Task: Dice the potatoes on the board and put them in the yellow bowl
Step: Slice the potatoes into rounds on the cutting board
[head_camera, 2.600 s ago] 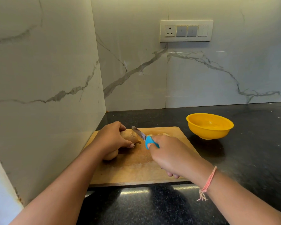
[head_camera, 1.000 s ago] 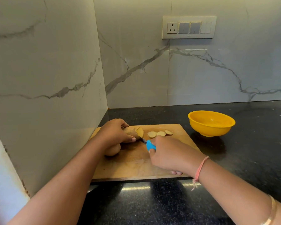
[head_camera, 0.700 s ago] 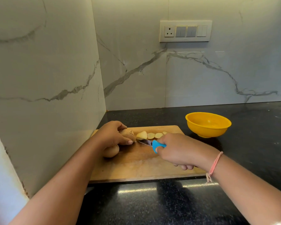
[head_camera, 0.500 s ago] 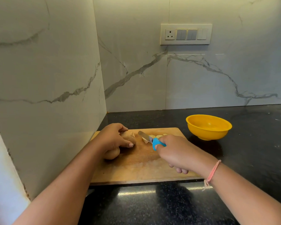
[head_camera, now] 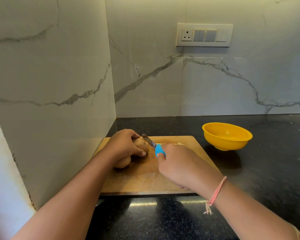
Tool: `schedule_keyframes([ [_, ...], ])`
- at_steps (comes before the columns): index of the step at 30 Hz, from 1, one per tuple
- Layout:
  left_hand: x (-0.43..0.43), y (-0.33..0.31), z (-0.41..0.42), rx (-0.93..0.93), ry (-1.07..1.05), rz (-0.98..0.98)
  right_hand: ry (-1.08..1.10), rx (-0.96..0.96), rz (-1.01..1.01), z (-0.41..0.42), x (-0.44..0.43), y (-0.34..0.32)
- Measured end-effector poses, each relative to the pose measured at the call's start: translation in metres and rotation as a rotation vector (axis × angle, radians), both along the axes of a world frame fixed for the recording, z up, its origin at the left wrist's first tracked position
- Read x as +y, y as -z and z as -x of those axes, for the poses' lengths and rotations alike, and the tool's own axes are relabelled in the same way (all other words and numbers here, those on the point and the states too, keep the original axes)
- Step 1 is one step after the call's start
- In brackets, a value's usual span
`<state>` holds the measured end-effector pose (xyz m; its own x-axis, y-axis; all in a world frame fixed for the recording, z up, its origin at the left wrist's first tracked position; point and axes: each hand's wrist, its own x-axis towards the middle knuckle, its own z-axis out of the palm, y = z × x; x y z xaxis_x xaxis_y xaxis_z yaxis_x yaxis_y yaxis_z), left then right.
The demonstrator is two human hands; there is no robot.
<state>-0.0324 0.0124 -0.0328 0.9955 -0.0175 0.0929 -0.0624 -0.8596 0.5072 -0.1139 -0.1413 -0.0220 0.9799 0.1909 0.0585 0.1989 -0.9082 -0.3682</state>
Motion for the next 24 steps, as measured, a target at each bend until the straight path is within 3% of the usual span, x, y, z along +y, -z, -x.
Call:
schedule_keyframes([
  [5,-0.002,-0.001,0.000,-0.006,-0.010,0.008,-0.050,-0.003,0.061,0.004,0.013,-0.011],
  [15,-0.001,0.001,0.003,-0.048,0.014,0.019,-0.041,0.164,-0.015,-0.033,0.029,-0.021],
  [24,-0.005,0.001,0.002,-0.022,-0.036,0.042,-0.045,0.183,-0.021,-0.034,0.022,-0.013],
])
